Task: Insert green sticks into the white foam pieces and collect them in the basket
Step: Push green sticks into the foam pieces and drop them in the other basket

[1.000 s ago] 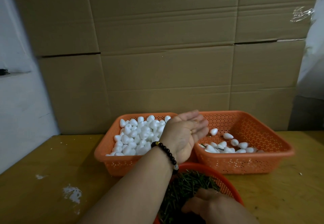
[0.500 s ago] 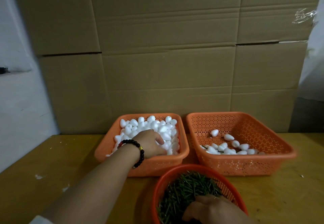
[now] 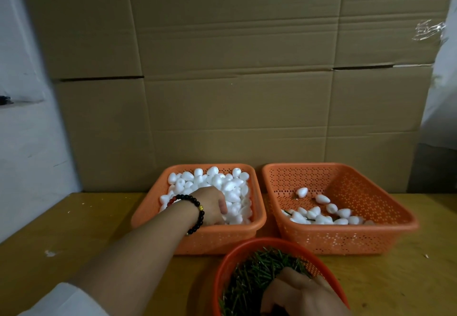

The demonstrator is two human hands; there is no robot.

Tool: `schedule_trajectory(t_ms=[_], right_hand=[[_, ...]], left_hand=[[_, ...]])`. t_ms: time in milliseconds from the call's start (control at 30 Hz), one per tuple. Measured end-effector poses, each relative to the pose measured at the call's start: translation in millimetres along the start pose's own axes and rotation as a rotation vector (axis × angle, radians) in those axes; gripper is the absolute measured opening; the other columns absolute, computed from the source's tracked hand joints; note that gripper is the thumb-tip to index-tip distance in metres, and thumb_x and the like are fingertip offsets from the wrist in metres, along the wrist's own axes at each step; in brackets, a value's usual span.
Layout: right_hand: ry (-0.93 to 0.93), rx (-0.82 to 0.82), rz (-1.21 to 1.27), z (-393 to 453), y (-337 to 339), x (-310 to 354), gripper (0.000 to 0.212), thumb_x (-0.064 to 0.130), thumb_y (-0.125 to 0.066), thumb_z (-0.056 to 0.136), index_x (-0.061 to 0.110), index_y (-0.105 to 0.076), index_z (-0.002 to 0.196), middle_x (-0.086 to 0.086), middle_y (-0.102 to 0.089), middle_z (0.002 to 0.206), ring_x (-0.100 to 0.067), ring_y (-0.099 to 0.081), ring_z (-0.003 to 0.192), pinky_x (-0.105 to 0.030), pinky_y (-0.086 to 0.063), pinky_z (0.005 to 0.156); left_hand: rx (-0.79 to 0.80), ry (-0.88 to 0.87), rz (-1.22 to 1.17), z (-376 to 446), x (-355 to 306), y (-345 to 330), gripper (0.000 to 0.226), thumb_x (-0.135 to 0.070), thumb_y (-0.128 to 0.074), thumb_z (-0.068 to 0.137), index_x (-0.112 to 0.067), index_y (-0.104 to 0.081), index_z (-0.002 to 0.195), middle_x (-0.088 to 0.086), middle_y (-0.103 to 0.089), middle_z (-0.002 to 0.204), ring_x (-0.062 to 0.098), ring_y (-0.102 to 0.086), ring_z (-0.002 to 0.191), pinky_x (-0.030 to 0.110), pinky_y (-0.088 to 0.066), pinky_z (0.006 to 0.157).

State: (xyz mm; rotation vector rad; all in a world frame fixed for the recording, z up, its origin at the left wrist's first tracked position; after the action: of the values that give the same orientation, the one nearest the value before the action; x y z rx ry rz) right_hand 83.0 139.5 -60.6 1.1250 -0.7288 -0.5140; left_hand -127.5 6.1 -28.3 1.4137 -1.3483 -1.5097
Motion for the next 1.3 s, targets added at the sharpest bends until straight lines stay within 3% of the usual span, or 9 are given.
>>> schedule_trajectory(t_ms=[33, 67, 133, 167, 267, 567, 667, 967, 1300], right_hand=[[-0.165, 0.011, 0.175, -6.1, 5.8, -13.1, 0.034, 0.065, -0.039, 0.081, 0.044, -0.051, 0.104, 0.03, -0.042, 0.097, 0.028, -0.028, 0.083, -0.003, -0.015, 0.088], [-0.259, -0.079, -0.086, 4.6, 22.2, -20.1, 0.032, 0.065, -0.039, 0.075, 0.042, -0.057, 0.089, 0.03, -0.047, 0.088, 0.027, -0.035, 0.079, -0.003, -0.019, 0.085], [-0.367, -0.138, -0.149, 9.8, 33.4, -29.8, 0.024, 0.064, -0.042, 0.067, 0.043, -0.053, 0.067, 0.031, -0.047, 0.071, 0.024, -0.043, 0.069, -0.005, -0.026, 0.078], [-0.349, -0.003, -0.037, 12.2, 25.7, -26.9, 0.02, 0.062, -0.044, 0.071, 0.043, -0.05, 0.069, 0.03, -0.046, 0.074, 0.023, -0.043, 0.072, -0.005, -0.026, 0.081], [-0.258, -0.253, 0.04, 10.0, 28.3, -29.9, 0.018, 0.059, -0.044, 0.084, 0.042, -0.042, 0.087, 0.026, -0.047, 0.093, 0.021, -0.036, 0.086, -0.004, -0.015, 0.095], [-0.326, -0.131, 0.018, 8.6, 26.2, -31.7, 0.015, 0.054, -0.047, 0.086, 0.041, -0.041, 0.092, 0.024, -0.054, 0.105, 0.023, -0.033, 0.082, 0.002, -0.018, 0.087], [-0.322, -0.13, 0.011, 9.5, 25.0, -32.2, 0.015, 0.055, -0.045, 0.085, 0.042, -0.04, 0.091, 0.026, -0.053, 0.106, 0.023, -0.032, 0.082, 0.003, -0.016, 0.087], [-0.329, -0.114, 0.021, 9.7, 24.6, -33.2, 0.014, 0.055, -0.045, 0.086, 0.044, -0.039, 0.093, 0.028, -0.051, 0.108, 0.023, -0.032, 0.083, 0.004, -0.016, 0.085], [-0.316, -0.119, 0.02, 10.6, 20.5, -35.5, 0.023, 0.053, -0.045, 0.087, 0.042, -0.047, 0.107, 0.028, -0.051, 0.111, 0.026, -0.026, 0.078, 0.007, -0.011, 0.082]], left_hand=[[0.002, -0.004, 0.011, -0.2, 1.0, 0.5, 0.031, -0.022, -0.074, 0.078, -0.024, -0.069, 0.109, -0.006, -0.065, 0.109, 0.01, -0.06, 0.093, 0.022, -0.05, 0.078], [0.009, -0.006, 0.025, -0.3, 2.2, 1.0, 0.03, -0.023, -0.073, 0.08, -0.024, -0.069, 0.11, -0.006, -0.065, 0.111, 0.01, -0.06, 0.094, 0.022, -0.049, 0.079], [0.044, -0.01, 0.046, -1.0, 3.7, 2.4, 0.028, -0.024, -0.07, 0.084, -0.024, -0.07, 0.111, -0.006, -0.062, 0.118, 0.011, -0.059, 0.102, 0.024, -0.049, 0.088], [0.069, -0.008, 0.05, -1.7, 4.0, 3.2, 0.028, -0.024, -0.07, 0.084, -0.023, -0.069, 0.113, -0.005, -0.061, 0.121, 0.012, -0.058, 0.105, 0.025, -0.049, 0.091], [0.12, 0.008, 0.082, -3.0, 2.9, 5.8, 0.031, -0.018, -0.069, 0.086, -0.021, -0.067, 0.117, -0.001, -0.058, 0.126, 0.015, -0.058, 0.106, 0.025, -0.05, 0.089], [0.001, -0.013, 0.008, -4.6, 9.5, 9.5, 0.033, -0.016, -0.059, 0.09, -0.02, -0.062, 0.123, -0.003, -0.06, 0.121, 0.014, -0.058, 0.106, 0.021, -0.045, 0.089], [-0.107, 0.008, -0.23, -5.5, 14.9, 13.7, 0.035, -0.013, -0.055, 0.092, -0.019, -0.059, 0.126, 0.0, -0.062, 0.114, 0.013, -0.061, 0.093, 0.024, -0.05, 0.078], [-0.379, -0.128, -1.076, -41.3, -4.0, 25.5, 0.039, -0.008, -0.052, 0.097, -0.015, -0.048, 0.135, -0.001, -0.055, 0.108, 0.013, -0.07, 0.087, 0.027, -0.057, 0.081], [0.068, -0.239, -2.138, -95.7, -44.4, -8.4, 0.036, 0.002, -0.052, 0.079, 0.007, -0.062, 0.113, 0.016, -0.068, 0.083, 0.023, -0.069, 0.075, 0.034, -0.06, 0.068]])
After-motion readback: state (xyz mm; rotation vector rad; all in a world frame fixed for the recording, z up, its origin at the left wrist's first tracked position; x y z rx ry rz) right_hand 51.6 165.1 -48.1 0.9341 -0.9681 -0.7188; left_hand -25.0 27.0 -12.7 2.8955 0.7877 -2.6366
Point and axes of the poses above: each hand's wrist, its own z-axis towards the middle knuckle, its own y-axis out of the back of the hand, x = y × z, the point moved 6 cm from there along z, towards the middle knuckle
